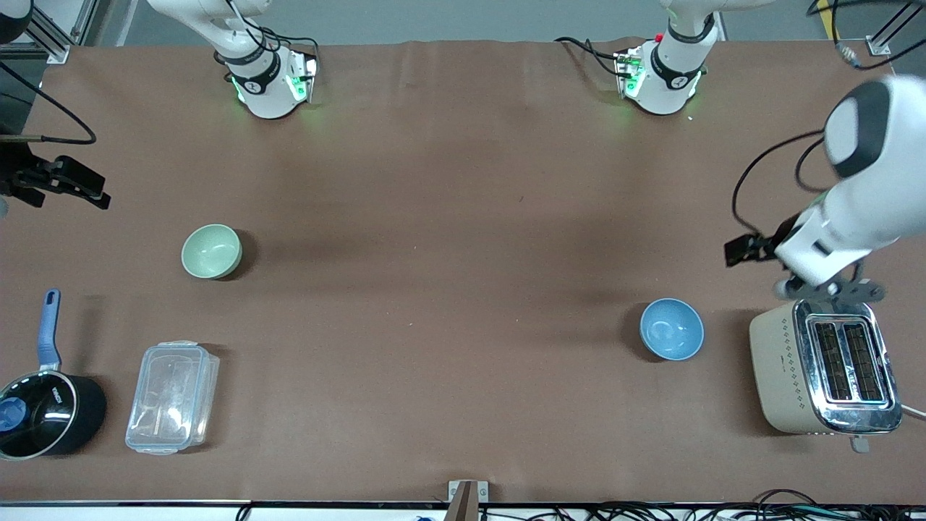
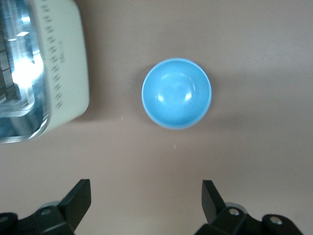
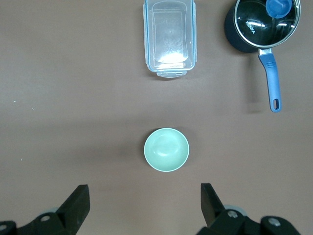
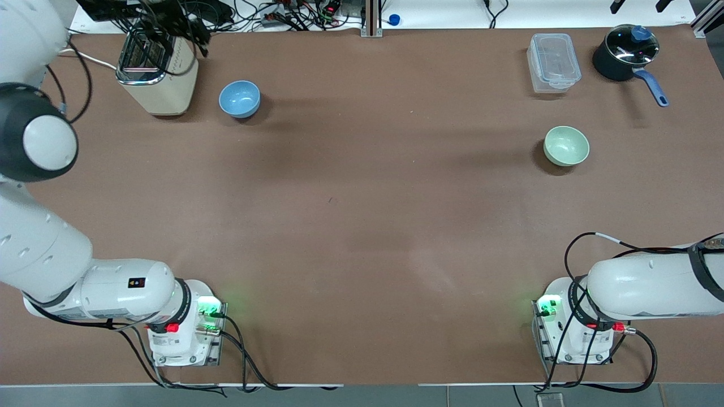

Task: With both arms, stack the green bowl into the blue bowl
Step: 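Reach the left gripper down to the blue bowl rim, then grasp the blue bowl with the left gripper while the right gripper reaches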

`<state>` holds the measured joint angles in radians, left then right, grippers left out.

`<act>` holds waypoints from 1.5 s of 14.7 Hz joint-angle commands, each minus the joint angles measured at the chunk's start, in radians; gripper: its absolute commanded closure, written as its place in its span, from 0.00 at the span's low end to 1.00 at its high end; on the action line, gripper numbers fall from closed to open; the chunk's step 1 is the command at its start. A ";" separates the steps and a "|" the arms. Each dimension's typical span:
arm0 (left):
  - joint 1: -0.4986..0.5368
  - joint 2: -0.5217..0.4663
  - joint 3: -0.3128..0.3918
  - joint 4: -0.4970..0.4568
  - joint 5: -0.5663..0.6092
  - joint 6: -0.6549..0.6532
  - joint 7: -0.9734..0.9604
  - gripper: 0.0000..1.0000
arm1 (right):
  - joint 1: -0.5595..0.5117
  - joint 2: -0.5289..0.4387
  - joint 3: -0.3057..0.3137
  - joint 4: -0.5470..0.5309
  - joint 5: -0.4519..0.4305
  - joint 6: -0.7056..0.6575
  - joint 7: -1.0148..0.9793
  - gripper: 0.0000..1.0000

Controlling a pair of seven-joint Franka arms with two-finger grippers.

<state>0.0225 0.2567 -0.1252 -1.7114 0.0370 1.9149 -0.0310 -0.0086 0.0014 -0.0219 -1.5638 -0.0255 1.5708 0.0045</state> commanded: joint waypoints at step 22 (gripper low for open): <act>0.036 0.339 -0.143 -0.047 0.115 0.441 -0.412 1.00 | -0.016 0.063 -0.276 -0.594 0.254 0.564 -0.353 0.00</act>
<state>0.0610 0.6006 -0.1968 -1.7614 0.1429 2.3648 -0.3225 -0.0190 0.0485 -0.2950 -2.0950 0.1998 2.0626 -0.3131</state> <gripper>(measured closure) 0.947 0.000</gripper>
